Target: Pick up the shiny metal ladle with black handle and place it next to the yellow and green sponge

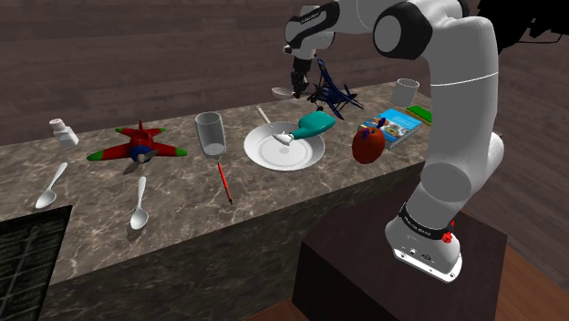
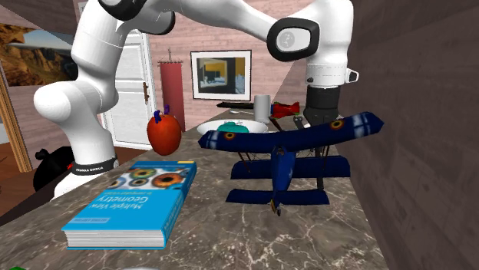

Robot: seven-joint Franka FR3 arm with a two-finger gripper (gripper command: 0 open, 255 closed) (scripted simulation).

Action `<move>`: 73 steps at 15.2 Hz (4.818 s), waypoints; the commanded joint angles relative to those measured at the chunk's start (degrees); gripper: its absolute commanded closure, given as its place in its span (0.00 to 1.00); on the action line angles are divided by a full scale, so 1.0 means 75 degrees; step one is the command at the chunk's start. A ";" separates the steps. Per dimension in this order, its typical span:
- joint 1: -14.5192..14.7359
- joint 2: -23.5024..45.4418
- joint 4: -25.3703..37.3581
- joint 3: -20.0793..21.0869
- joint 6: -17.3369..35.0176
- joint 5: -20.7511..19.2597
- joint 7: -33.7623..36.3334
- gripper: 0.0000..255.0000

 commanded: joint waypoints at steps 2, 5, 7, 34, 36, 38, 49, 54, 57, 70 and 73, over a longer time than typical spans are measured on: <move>0.0007 -0.0090 0.0185 -0.0016 -0.0263 -0.0040 0.0056 1.00; 0.0005 -0.0170 0.0374 -0.0031 -0.0527 -0.0074 0.0099 1.00; 0.0002 -0.0216 0.0510 -0.0040 -0.0707 -0.0094 0.0127 1.00; -0.0949 -0.5806 -0.5859 -0.1077 0.0109 -0.1627 -0.1411 1.00; -0.1139 -0.6235 -0.6227 -0.1197 0.0056 -0.1831 -0.1579 1.00; -0.1356 -0.6651 -0.6561 -0.1316 -0.0021 -0.2040 -0.1764 1.00; -0.2765 -0.8598 -0.7749 -0.2185 -0.0748 -0.3290 -0.3097 1.00; -0.3444 -0.9191 -0.7913 -0.2716 -0.1142 -0.3885 -0.3889 1.00; -0.3853 -0.9417 -0.7898 -0.3052 -0.1351 -0.4217 -0.4429 1.00; -0.4842 -0.8817 -0.8623 -0.3213 -0.0167 -0.4252 -0.5360 1.00; -0.4900 -0.8610 -0.8825 -0.3286 0.0224 -0.4260 -0.5433 1.00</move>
